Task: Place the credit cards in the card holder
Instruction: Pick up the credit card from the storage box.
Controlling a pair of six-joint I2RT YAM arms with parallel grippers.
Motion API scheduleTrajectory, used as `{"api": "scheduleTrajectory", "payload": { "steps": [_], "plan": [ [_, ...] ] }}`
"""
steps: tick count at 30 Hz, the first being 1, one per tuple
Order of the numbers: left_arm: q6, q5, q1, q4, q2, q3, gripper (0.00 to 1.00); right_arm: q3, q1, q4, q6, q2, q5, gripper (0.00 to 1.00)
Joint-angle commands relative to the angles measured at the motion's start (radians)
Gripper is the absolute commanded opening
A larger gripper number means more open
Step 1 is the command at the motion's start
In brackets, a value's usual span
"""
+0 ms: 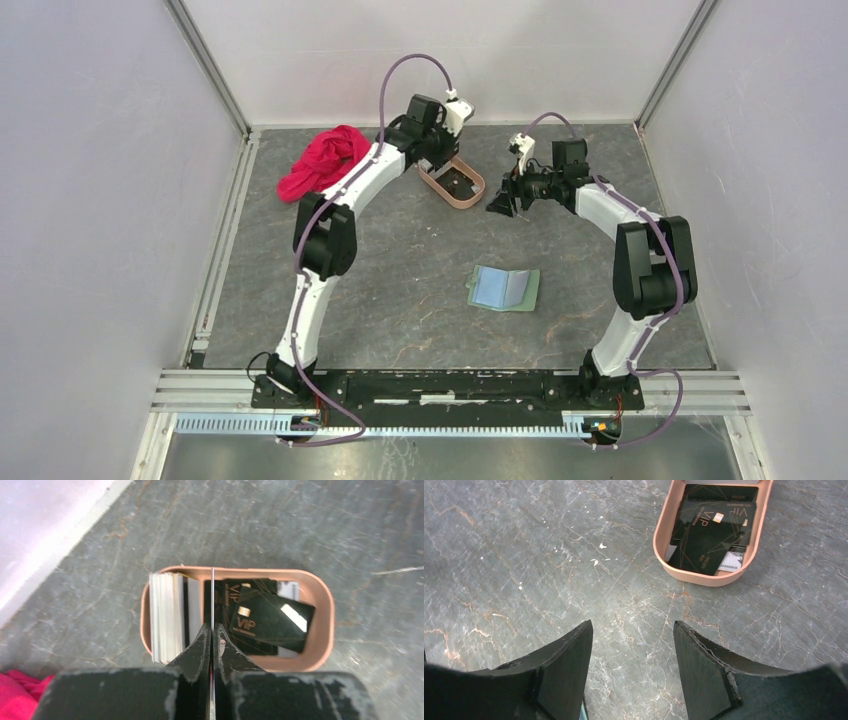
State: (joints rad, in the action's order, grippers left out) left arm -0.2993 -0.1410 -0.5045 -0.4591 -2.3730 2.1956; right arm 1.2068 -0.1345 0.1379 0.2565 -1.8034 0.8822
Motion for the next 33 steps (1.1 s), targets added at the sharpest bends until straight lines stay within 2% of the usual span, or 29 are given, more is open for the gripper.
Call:
{"api": "scheduleTrajectory", "payload": {
  "steps": [1, 4, 7, 9, 11, 15, 17, 19, 20, 21, 24, 27, 33],
  "plan": [
    [0.139, -0.190, 0.026, 0.010, 0.163, -0.059, 0.02, -0.036, 0.005, -0.029, 0.093, 0.129, 0.068, 0.67],
    [0.248, -0.314, 0.026, 0.090, 0.281, -0.184, 0.02, -0.046, 0.015, 0.003, 0.157, 0.228, 0.126, 0.67],
    [0.428, -0.424, 0.026, 0.268, 0.444, -0.442, 0.02, -0.037, 0.028, 0.126, 0.283, 0.371, 0.161, 0.67],
    [0.593, -0.493, 0.026, 0.481, 0.572, -0.647, 0.02, -0.052, 0.034, 0.190, 0.335, 0.485, 0.159, 0.68],
    [0.794, -0.524, 0.026, 0.744, 0.694, -0.861, 0.02, -0.052, 0.042, 0.245, 0.321, 0.580, 0.183, 0.70],
    [1.173, -0.461, 0.024, 1.221, 0.878, -1.207, 0.10, -0.039, 0.048, 0.376, 0.222, 0.662, 0.334, 0.73],
    [1.332, -0.406, 0.023, 1.422, 0.936, -1.329, 0.03, -0.133, 0.051, 0.247, 0.054, 0.721, 0.413, 0.73],
    [1.473, -0.357, 0.019, 1.552, 0.977, -1.428, 0.02, -0.304, 0.057, -0.124, -0.306, 0.817, 0.432, 0.74],
    [1.525, -0.347, 0.017, 1.591, 0.993, -1.462, 0.02, -0.367, 0.058, -0.267, -0.448, 0.842, 0.444, 0.75],
    [1.562, -0.339, 0.012, 1.616, 1.004, -1.484, 0.02, -0.405, 0.059, -0.342, -0.539, 0.852, 0.442, 0.75],
    [1.577, -0.312, -0.026, 1.635, 1.029, -1.530, 0.02, -0.508, 0.059, -0.467, -0.681, 0.868, 0.382, 0.82],
    [1.555, -0.273, -0.071, 1.641, 1.032, -1.562, 0.02, -0.596, 0.057, -0.698, -0.926, 0.861, 0.360, 0.86],
    [1.536, -0.181, -0.164, 1.728, 0.988, -1.589, 0.02, -0.614, 0.047, -0.794, -1.081, 0.811, 0.317, 0.85]
  ]
}}
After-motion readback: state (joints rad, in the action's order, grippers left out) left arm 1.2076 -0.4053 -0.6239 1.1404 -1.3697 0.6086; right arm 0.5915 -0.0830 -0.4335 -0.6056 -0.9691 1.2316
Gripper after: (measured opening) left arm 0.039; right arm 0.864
